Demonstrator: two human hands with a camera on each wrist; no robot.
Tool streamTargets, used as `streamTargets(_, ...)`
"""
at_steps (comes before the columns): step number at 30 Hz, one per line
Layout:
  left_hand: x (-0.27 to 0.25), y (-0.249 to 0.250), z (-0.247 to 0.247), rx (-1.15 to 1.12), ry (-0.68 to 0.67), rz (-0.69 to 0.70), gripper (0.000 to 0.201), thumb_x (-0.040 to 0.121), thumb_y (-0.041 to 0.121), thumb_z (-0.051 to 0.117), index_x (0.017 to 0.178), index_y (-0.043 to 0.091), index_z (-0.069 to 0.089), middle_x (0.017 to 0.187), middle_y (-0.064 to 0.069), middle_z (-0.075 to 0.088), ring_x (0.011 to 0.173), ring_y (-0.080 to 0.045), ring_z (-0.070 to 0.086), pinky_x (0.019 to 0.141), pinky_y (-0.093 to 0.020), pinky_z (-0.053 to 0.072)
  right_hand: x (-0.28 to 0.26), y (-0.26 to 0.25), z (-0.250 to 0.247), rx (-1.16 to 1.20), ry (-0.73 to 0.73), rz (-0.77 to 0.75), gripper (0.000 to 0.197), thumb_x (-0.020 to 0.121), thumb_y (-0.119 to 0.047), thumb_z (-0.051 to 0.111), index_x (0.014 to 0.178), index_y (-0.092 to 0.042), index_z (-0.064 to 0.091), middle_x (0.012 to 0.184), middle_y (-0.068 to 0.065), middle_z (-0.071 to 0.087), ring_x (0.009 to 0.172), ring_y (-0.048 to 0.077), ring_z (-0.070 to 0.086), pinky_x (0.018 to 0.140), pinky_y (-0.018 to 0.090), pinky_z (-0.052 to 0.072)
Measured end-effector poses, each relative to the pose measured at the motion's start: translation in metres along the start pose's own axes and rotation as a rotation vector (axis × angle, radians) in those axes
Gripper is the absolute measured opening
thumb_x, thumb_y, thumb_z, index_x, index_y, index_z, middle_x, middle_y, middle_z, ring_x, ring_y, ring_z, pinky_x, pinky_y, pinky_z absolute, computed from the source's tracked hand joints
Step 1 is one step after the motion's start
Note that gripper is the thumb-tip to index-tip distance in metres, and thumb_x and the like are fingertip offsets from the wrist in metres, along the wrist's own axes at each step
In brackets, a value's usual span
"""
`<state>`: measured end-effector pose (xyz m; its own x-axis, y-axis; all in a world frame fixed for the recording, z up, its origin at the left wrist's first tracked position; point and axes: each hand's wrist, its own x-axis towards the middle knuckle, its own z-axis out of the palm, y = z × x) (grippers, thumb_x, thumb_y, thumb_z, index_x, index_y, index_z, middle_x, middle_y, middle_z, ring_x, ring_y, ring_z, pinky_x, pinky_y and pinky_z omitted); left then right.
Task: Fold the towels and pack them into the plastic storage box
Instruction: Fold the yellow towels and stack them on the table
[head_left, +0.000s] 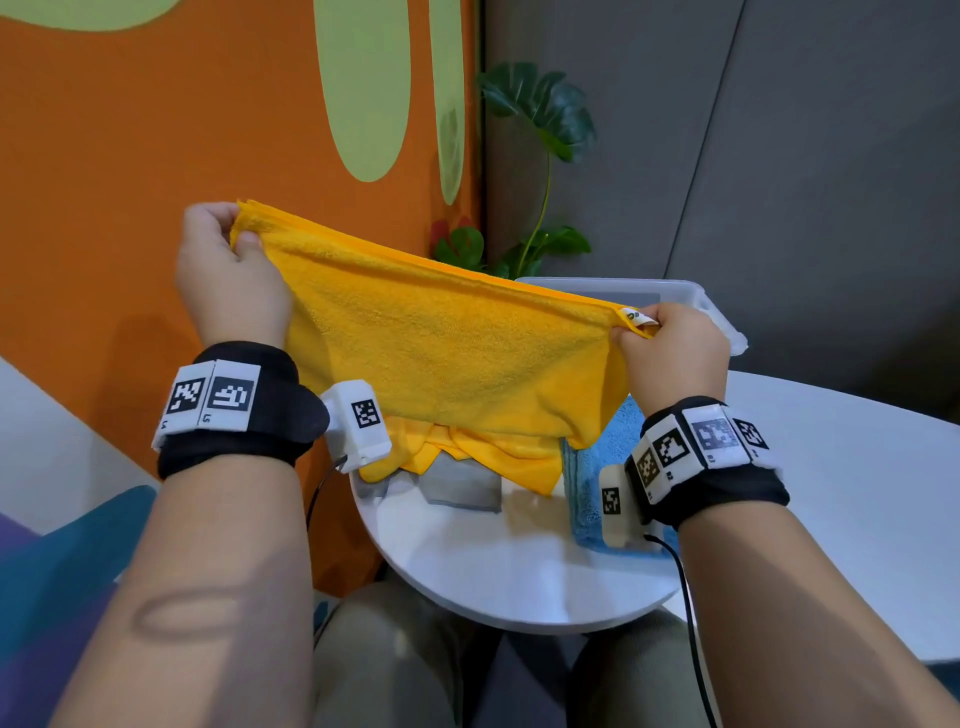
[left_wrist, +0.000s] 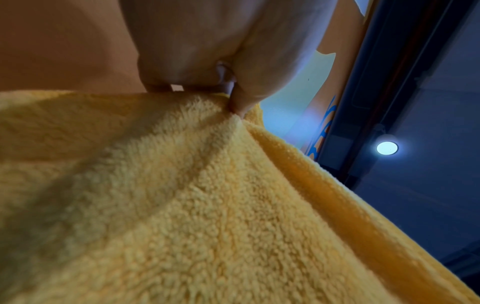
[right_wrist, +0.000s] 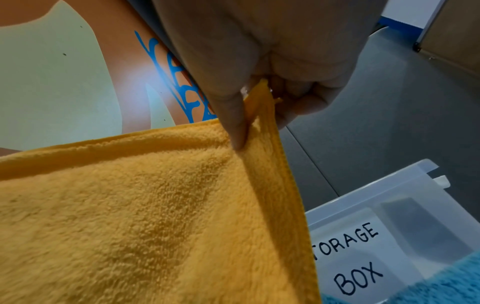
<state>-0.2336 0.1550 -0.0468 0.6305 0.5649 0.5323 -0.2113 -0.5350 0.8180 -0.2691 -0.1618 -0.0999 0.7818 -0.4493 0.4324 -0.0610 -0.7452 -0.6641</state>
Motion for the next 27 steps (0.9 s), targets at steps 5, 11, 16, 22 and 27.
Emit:
streamTargets(5, 0.0, -0.002, 0.0, -0.001, 0.004, -0.016, 0.028, 0.099, 0.015, 0.042, 0.125, 0.011, 0.051, 0.117, -0.005, 0.057, 0.093, -0.015, 0.05, 0.083, -0.028, 0.043, 0.003, 0.0, 0.004, 0.008, -0.029, 0.006, 0.037, 0.092, -0.011, 0.041, 0.058, -0.021, 0.035, 0.073, 0.008, 0.045, 0.067, 0.022, 0.041, 0.048, 0.024, 0.021)
streamTargets(11, -0.003, -0.004, -0.002, 0.02, 0.019, -0.049, 0.028, 0.1, 0.015, 0.041, 0.126, 0.01, 0.051, 0.109, 0.0, 0.053, 0.092, -0.014, 0.048, 0.078, -0.022, 0.038, 0.002, 0.003, 0.002, 0.059, 0.044, 0.028, 0.023, 0.09, -0.023, 0.054, 0.069, -0.017, 0.057, 0.055, -0.005, 0.042, 0.063, 0.02, 0.044, 0.048, 0.025, 0.023)
streamTargets(16, -0.009, -0.007, 0.0, 0.029, 0.025, -0.073, 0.021, 0.102, 0.012, 0.037, 0.119, 0.017, 0.048, 0.095, 0.005, 0.046, 0.079, -0.012, 0.044, 0.063, -0.019, 0.032, -0.001, -0.001, -0.002, 0.198, 0.127, 0.085, 0.005, 0.085, -0.023, 0.063, 0.085, -0.021, 0.058, 0.066, -0.006, 0.053, 0.063, 0.013, 0.049, 0.049, 0.008, 0.03)
streamTargets(22, -0.014, -0.011, 0.002, 0.041, 0.029, -0.079, 0.027, 0.101, 0.012, 0.036, 0.125, 0.008, 0.048, 0.105, 0.002, 0.045, 0.09, -0.014, 0.043, 0.071, -0.019, 0.03, -0.001, 0.0, -0.008, 0.347, 0.203, 0.171, 0.015, 0.083, -0.027, 0.067, 0.096, -0.022, 0.063, 0.068, -0.013, 0.053, 0.066, 0.005, 0.052, 0.06, 0.016, 0.039)
streamTargets(27, -0.014, -0.011, 0.002, 0.03, 0.039, -0.096, 0.027, 0.102, 0.011, 0.036, 0.127, 0.007, 0.047, 0.104, 0.002, 0.045, 0.089, -0.013, 0.042, 0.066, -0.015, 0.028, -0.002, -0.002, -0.01, 0.366, 0.168, 0.172, 0.017, 0.094, -0.022, 0.053, 0.104, -0.015, 0.064, 0.085, -0.008, 0.057, 0.076, -0.001, 0.052, 0.068, 0.015, 0.038)
